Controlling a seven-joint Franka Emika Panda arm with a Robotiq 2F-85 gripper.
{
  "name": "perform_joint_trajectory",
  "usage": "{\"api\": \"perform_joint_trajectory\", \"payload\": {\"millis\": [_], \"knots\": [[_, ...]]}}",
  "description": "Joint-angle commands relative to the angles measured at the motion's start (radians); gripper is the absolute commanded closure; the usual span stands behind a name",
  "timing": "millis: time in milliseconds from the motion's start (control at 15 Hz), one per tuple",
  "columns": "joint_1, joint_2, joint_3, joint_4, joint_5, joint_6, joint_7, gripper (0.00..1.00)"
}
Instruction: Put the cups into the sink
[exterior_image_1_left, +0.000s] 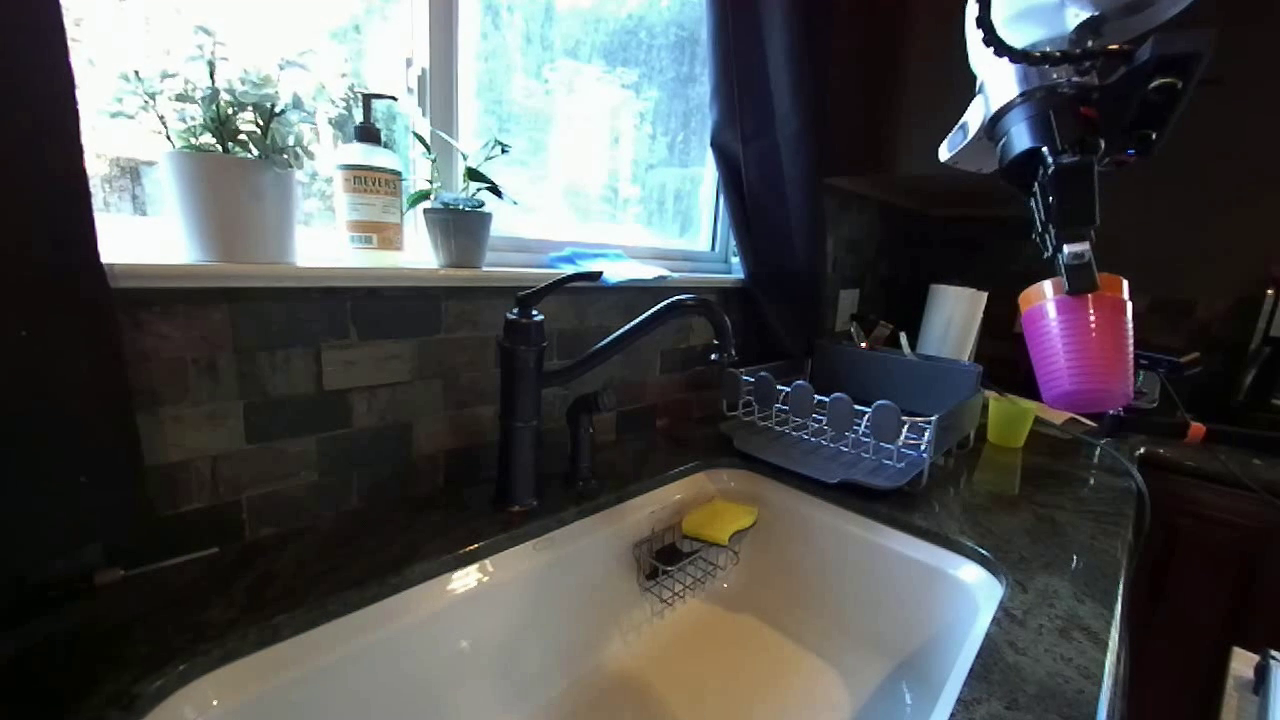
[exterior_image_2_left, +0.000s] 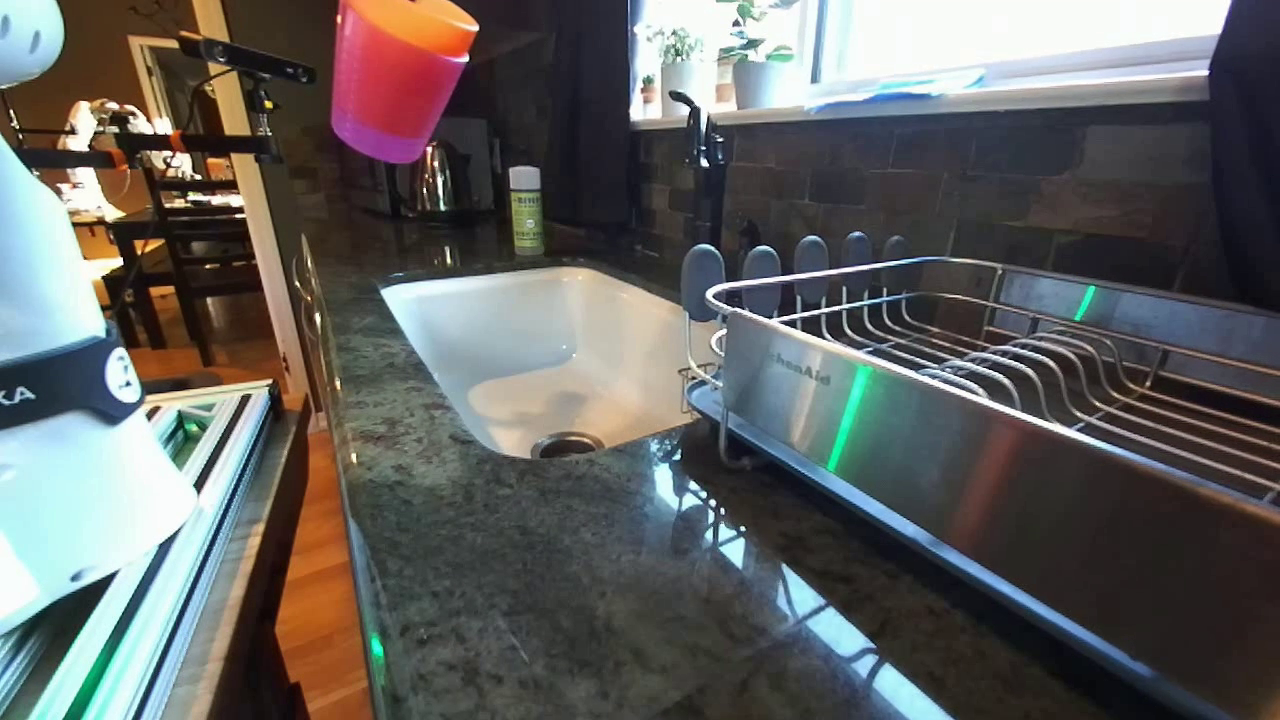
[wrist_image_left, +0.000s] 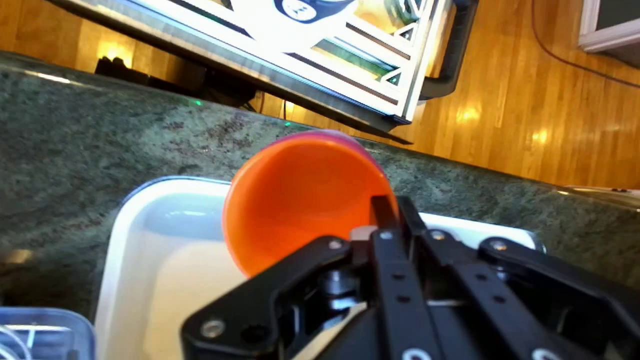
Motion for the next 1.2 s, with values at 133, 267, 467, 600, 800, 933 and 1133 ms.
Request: {"api": "perform_joint_trajectory", "payload": {"millis": [133,267,467,600,800,933,1133], "knots": [[0.046,-0.035,0.011,-0.011,0.013,-0.002,-0.009,0.95],[0.04,-0.03,0.005,-0.009,0.012,-0.002,-0.009,0.95],[0.037,-0.022,0.001,-0.008,0.013,-0.002,-0.01,0.95],[0.037,-0.022,0.0,-0.008,0.012,-0.002,-0.01,0.99],[0.119,0.046,0.077,0.001,0.015,0.038,-0.05,0.99],[0.185,0.095,0.142,-0.016,0.054,0.1,-0.054,0.99],[0.28,0.22,0.243,-0.002,0.067,0.203,-0.071,0.99]]}}
